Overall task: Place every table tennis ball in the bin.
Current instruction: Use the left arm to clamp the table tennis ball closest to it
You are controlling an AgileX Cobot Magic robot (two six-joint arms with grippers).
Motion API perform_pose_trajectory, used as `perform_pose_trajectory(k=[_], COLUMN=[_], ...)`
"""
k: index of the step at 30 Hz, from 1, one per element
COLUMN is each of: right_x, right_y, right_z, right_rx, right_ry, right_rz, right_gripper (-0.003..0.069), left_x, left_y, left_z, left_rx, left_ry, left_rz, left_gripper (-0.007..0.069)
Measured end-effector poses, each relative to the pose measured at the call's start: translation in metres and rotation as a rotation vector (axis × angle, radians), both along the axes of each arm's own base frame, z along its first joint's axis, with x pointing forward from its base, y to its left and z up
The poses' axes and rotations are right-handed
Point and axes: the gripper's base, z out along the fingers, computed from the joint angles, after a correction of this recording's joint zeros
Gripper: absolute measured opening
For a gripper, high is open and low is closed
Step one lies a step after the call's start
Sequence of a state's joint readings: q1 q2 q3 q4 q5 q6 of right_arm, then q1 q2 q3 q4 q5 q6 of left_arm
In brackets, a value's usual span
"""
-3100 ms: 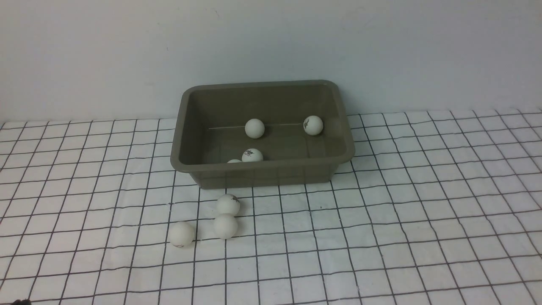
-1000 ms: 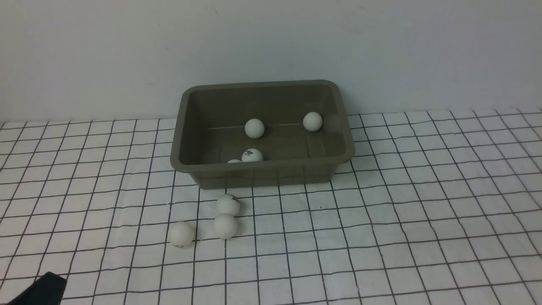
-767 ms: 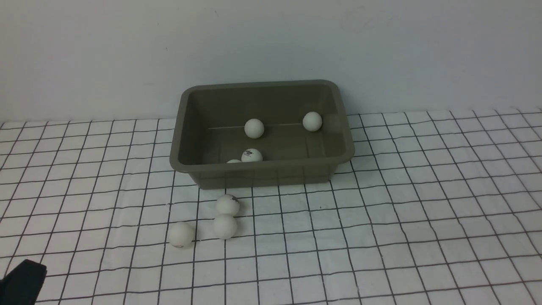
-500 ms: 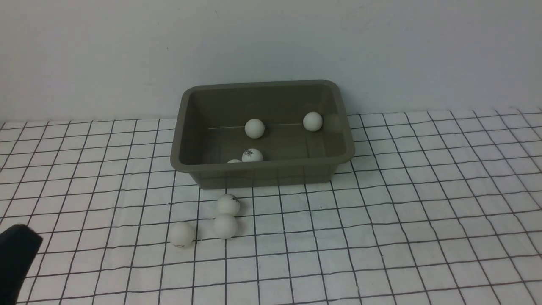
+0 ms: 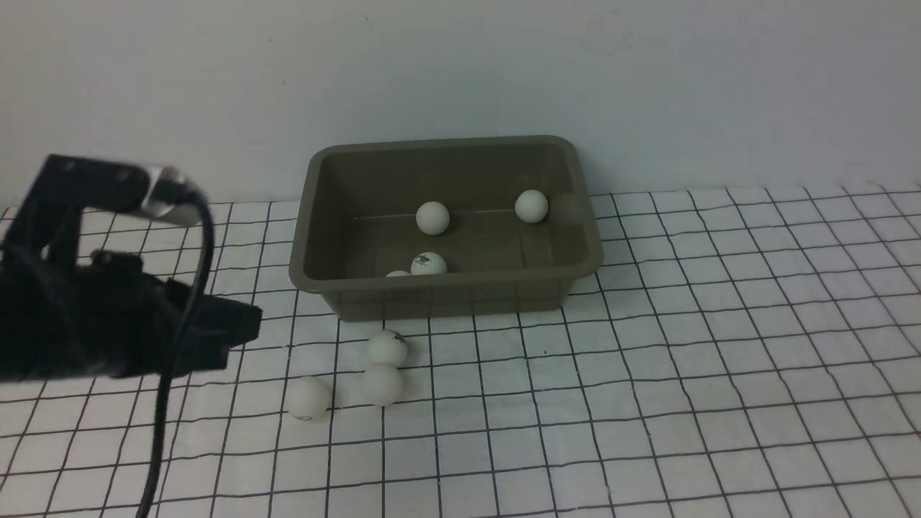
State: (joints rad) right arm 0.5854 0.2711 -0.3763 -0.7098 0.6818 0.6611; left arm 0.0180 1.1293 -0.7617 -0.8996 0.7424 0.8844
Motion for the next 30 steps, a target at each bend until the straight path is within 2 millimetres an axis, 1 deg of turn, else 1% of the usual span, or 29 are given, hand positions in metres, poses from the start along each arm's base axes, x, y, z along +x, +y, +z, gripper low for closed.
perform_pose_trajectory(k=[2, 3, 4, 5, 6, 8, 9, 11, 12, 14, 15, 16, 18, 19, 21, 23, 25, 27, 30], right_x=[0.000, 0.000, 0.000, 0.000, 0.000, 0.000, 0.000, 0.000, 0.000, 0.000, 0.000, 0.000, 0.000, 0.000, 0.000, 0.000, 0.000, 0.000, 0.000], right_y=[0.000, 0.000, 0.000, 0.000, 0.000, 0.000, 0.000, 0.000, 0.000, 0.000, 0.000, 0.000, 0.000, 0.000, 0.000, 0.001, 0.001, 0.001, 0.001], right_z=[0.000, 0.000, 0.000, 0.000, 0.000, 0.000, -0.001, -0.001, -0.001, -0.001, -0.001, -0.001, -0.001, -0.001, -0.001, -0.001, -0.001, -0.001, -0.001], right_rx=[0.006, 0.007, 0.009, 0.009, 0.009, 0.009, 0.009, 0.009, 0.010, 0.011, 0.011, 0.011, 0.011, 0.011, 0.011, 0.017, 0.028, 0.045, 0.069], right_ry=[0.004, 0.005, 0.006, 0.006, 0.006, 0.007, 0.007, 0.009, 0.010, 0.011, 0.010, 0.011, 0.011, 0.011, 0.011, 0.013, 0.015, 0.018, 0.023], right_rz=[0.001, 0.002, 0.002, 0.002, 0.002, 0.002, 0.002, 0.001, 0.001, 0.001, 0.001, 0.002, 0.002, 0.002, 0.002, 0.001, -0.002, -0.007, -0.013], right_gripper=[-0.0018, -0.0018, -0.0018, -0.0018, -0.0018, -0.0018, -0.0018, -0.0018, -0.0018, -0.0018, -0.0018, -0.0018, -0.0018, -0.0018, -0.0018, -0.0018, -0.0018, -0.0018, -0.0018], left_x=[0.027, 0.036, 0.058, 0.075, 0.089, 0.119, 0.125, 0.141, 0.148, 0.160, 0.162, 0.164, 0.164, 0.162, 0.157, 0.149, 0.144, 0.139, 0.126], left_y=[-0.001, -0.002, -0.003, -0.004, -0.005, -0.006, -0.007, -0.006, -0.006, -0.005, -0.004, -0.004, -0.004, -0.003, -0.001, 0.005, 0.011, 0.014, 0.016], left_z=[-0.007, -0.014, -0.024, -0.030, -0.043, -0.066, -0.071, -0.085, -0.090, -0.096, -0.095, -0.093, -0.083, -0.075, -0.061, -0.046, -0.038, -0.030, -0.015], left_rx=[0.011, 0.009, 0.008, 0.007, -0.002, -0.021, -0.026, -0.023, -0.018, -0.006, 0.001, 0.007, 0.019, 0.034, 0.080, 0.164, 0.223, 0.259, 0.281], left_ry=[0.076, 0.126, 0.202, 0.252, 0.322, 0.457, 0.494, 0.556, 0.570, 0.576, 0.570, 0.562, 0.533, 0.513, 0.482, 0.476, 0.481, 0.476, 0.457], left_rz=[-0.044, -0.070, -0.115, -0.147, -0.176, -0.224, -0.241, -0.264, -0.270, -0.276, -0.279, -0.283, -0.285, -0.289, -0.298, -0.281, -0.250, -0.221, -0.191], left_gripper=[0.0155, 0.0175, 0.0242, 0.0287, 0.0330, 0.0387, 0.0393, 0.0393, 0.0382, 0.0335, 0.0309, 0.0267, 0.0206, 0.0171, 0.0134, 0.0120, 0.0121, 0.0122, 0.0125])
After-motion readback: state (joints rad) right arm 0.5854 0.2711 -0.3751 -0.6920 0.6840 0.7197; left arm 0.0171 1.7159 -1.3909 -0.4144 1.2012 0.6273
